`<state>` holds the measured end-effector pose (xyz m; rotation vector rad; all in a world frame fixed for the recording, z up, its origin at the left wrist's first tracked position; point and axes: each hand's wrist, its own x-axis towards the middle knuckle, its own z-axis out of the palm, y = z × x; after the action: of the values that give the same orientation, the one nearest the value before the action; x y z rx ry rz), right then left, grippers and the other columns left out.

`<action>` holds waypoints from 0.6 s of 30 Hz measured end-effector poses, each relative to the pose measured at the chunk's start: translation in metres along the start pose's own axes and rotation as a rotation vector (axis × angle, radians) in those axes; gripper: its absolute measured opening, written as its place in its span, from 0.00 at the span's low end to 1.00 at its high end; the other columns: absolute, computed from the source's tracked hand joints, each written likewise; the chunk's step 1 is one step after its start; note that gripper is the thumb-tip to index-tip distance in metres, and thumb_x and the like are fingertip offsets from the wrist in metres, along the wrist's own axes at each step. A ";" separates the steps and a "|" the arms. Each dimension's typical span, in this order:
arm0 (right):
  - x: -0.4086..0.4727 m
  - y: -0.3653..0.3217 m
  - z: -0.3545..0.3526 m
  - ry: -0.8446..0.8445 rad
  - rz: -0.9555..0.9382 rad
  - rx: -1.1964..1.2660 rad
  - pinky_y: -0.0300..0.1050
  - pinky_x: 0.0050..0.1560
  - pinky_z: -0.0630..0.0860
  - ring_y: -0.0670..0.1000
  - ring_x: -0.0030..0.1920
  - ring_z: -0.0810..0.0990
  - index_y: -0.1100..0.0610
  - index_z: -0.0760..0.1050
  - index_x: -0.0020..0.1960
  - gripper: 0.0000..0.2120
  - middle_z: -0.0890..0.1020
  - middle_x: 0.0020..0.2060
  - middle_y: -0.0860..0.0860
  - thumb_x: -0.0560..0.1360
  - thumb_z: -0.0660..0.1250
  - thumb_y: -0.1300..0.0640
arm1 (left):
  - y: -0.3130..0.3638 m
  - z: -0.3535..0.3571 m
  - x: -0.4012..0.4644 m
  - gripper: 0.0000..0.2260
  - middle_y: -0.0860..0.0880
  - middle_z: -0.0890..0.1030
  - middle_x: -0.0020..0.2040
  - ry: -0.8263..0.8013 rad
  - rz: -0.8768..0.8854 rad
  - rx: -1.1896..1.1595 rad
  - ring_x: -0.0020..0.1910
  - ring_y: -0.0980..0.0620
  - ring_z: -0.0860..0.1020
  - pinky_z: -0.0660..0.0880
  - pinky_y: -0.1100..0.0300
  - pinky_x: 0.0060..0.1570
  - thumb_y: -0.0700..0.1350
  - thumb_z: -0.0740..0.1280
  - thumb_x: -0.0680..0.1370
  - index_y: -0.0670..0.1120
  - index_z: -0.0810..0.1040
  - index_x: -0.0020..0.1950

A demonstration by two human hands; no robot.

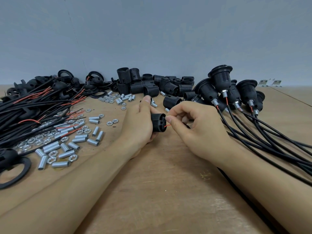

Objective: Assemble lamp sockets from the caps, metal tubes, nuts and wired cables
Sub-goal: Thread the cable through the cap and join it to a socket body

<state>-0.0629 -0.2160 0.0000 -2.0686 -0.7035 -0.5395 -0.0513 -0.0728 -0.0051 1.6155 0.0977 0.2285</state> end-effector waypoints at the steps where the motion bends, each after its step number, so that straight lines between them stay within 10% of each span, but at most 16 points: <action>1: 0.000 0.000 0.000 0.003 0.002 0.002 0.35 0.37 0.72 0.44 0.36 0.75 0.52 0.80 0.42 0.07 0.80 0.34 0.46 0.74 0.72 0.63 | 0.000 0.000 0.000 0.32 0.51 0.72 0.20 0.004 0.004 0.010 0.19 0.53 0.69 0.66 0.65 0.22 0.54 0.53 0.85 0.50 0.77 0.24; 18: -0.001 -0.002 0.004 0.081 -0.011 0.044 0.34 0.33 0.70 0.48 0.33 0.75 0.57 0.79 0.42 0.04 0.79 0.32 0.48 0.75 0.71 0.64 | 0.001 -0.005 0.000 0.27 0.45 0.75 0.24 -0.071 0.036 -0.193 0.19 0.50 0.68 0.60 0.68 0.22 0.55 0.54 0.85 0.47 0.78 0.30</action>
<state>-0.0641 -0.2115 -0.0013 -1.9921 -0.6739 -0.6056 -0.0528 -0.0683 -0.0043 1.4324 -0.0078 0.2022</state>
